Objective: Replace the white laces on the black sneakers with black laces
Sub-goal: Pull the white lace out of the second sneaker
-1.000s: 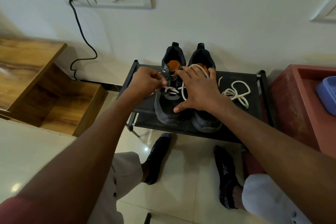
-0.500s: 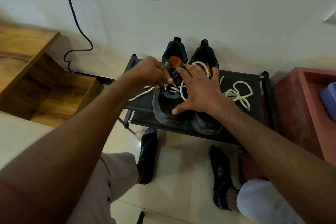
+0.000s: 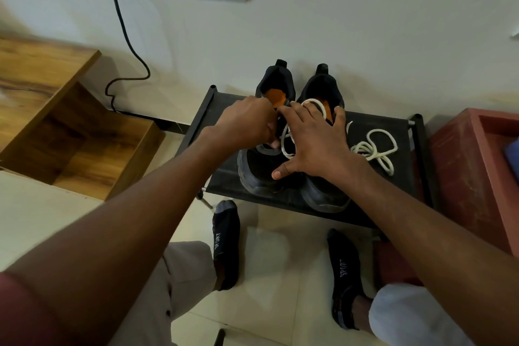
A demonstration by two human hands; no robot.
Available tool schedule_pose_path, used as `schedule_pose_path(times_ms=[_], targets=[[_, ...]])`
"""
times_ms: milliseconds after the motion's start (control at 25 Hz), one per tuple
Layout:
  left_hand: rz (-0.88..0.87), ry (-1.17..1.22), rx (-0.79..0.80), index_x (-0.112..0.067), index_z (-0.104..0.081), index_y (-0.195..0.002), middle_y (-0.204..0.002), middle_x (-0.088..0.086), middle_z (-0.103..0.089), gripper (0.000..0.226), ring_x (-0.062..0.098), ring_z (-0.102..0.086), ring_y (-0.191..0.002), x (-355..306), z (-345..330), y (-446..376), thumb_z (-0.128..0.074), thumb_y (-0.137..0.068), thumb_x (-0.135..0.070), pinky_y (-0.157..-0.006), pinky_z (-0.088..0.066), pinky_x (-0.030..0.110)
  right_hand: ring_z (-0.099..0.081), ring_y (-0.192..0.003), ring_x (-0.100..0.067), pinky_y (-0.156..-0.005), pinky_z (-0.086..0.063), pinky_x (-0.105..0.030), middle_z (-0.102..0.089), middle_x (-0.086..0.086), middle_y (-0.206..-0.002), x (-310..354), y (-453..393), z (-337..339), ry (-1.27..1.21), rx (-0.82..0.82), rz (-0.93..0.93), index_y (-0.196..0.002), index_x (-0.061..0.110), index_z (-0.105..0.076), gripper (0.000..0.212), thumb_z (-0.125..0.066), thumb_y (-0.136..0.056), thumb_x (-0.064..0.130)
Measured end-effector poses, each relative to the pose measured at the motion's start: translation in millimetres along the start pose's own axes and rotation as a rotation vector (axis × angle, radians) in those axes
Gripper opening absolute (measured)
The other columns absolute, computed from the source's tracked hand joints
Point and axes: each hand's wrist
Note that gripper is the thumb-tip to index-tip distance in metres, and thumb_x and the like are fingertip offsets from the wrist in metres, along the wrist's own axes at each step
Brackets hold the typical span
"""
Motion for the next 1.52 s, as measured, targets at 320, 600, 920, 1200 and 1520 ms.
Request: schedule_pose_path(times_ms=[320,600,920,1200,1520], targets=[[0.205,1.044,0.051,-0.012,-0.063,-0.082,-0.082,0.013,-0.071,0.021,0.017,-0.067,-0.072,16.0,25.7,19.1,-0.074,-0.096,-0.024,-0.060,-0.046,0.027,-0.008,-0.161,-0.027,-0.119,-0.008,-0.075,-0.012,0.000,-0.173,1.2,-2.6,1.6,0.001,0.010,-0.025,-0.161,0.033,-0.014,0.138,-0.085,-0.053,0.079],[-0.034,-0.021,-0.036,-0.027,-0.066,-0.081,-0.089,-0.006,-0.064,0.014,0.022,-0.065,-0.087,0.9,9.1,10.9,-0.079,-0.086,-0.028,-0.062,-0.044,0.031,0.016,-0.159,-0.037,-0.120,-0.010,-0.074,0.013,-0.007,-0.173,3.8,0.2,4.4,0.115,-0.036,-0.028,-0.161,0.031,-0.018,0.137,-0.080,-0.051,0.087],[0.215,1.160,-0.332,-0.009,-0.056,-0.082,-0.085,0.006,-0.075,0.021,0.022,-0.077,-0.083,-1.5,40.5,12.8,-0.060,-0.103,-0.008,-0.055,-0.048,0.025,0.017,-0.159,-0.036,-0.120,-0.007,-0.075,0.016,-0.005,-0.173,3.1,-0.6,4.1,0.081,0.002,-0.047,-0.162,0.032,-0.015,0.136,-0.083,-0.055,0.082],[-0.104,-0.049,-0.022,-0.019,-0.073,-0.097,-0.090,-0.007,-0.067,0.024,0.015,-0.064,-0.089,7.0,16.6,8.2,-0.087,-0.081,-0.031,-0.072,-0.045,0.030,0.011,-0.161,-0.033,-0.120,-0.006,-0.075,0.008,-0.003,-0.174,0.4,-1.7,-0.1,0.050,0.009,-0.046,-0.161,0.034,-0.017,0.135,-0.084,-0.053,0.081],[-0.081,0.266,-0.442,-0.025,-0.076,-0.079,-0.079,-0.015,-0.072,0.006,0.008,-0.068,-0.087,-11.6,49.9,13.8,-0.076,-0.081,-0.020,-0.095,-0.053,0.041,0.010,-0.161,-0.033,-0.120,-0.006,-0.075,0.007,-0.003,-0.174,-0.8,-2.0,-0.6,0.028,0.029,-0.033,-0.161,0.033,-0.017,0.136,-0.084,-0.054,0.080]])
Point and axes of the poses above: each hand's wrist, its own y-axis away from the middle knuckle, its own z-axis out of the back of the hand, x = y × z
